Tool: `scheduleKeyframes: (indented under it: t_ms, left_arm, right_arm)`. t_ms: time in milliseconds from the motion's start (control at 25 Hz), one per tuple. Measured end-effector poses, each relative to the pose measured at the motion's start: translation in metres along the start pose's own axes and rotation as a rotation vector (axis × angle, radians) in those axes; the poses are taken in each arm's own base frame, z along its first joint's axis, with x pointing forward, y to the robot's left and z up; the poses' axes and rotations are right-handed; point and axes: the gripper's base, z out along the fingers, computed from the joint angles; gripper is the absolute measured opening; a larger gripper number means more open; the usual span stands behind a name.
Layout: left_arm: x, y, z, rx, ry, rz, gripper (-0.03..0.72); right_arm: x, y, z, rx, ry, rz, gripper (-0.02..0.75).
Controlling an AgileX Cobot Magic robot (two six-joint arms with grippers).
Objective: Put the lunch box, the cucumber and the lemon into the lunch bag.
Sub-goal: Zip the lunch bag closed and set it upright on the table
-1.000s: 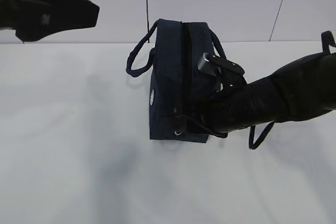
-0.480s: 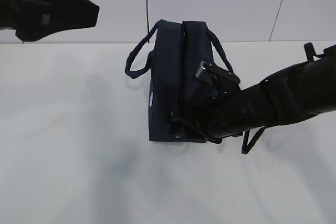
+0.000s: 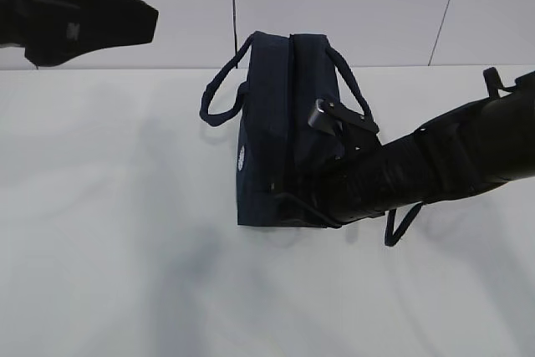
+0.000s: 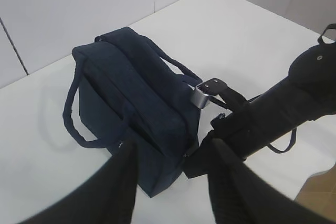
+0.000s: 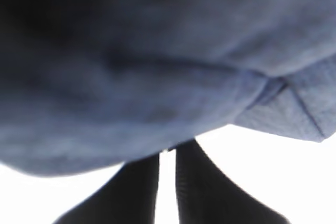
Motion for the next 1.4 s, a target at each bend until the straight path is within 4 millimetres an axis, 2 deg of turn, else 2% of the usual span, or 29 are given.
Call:
scheduleKeyframes:
  t_ms: [120,520,880,1400]
  left_arm:
    - [0.0,0.0,0.0,0.0,0.0,0.0,0.318]
    - [0.0,0.0,0.0,0.0,0.0,0.0,0.318]
    - [0.0,0.0,0.0,0.0,0.0,0.0,0.318]
    - [0.0,0.0,0.0,0.0,0.0,0.0,0.318]
  right_arm:
    - [0.001,0.0,0.0,-0.001,0.007,-0.014,0.008]
    - [-0.006,0.013,-0.019,-0.018,-0.017,-0.104,0.007]
    - [-0.001,0.021,-0.034,-0.031,0.072,-0.156,0.007]
    - [-0.005,0.038,-0.073,-0.011,0.052,-0.27,0.007]
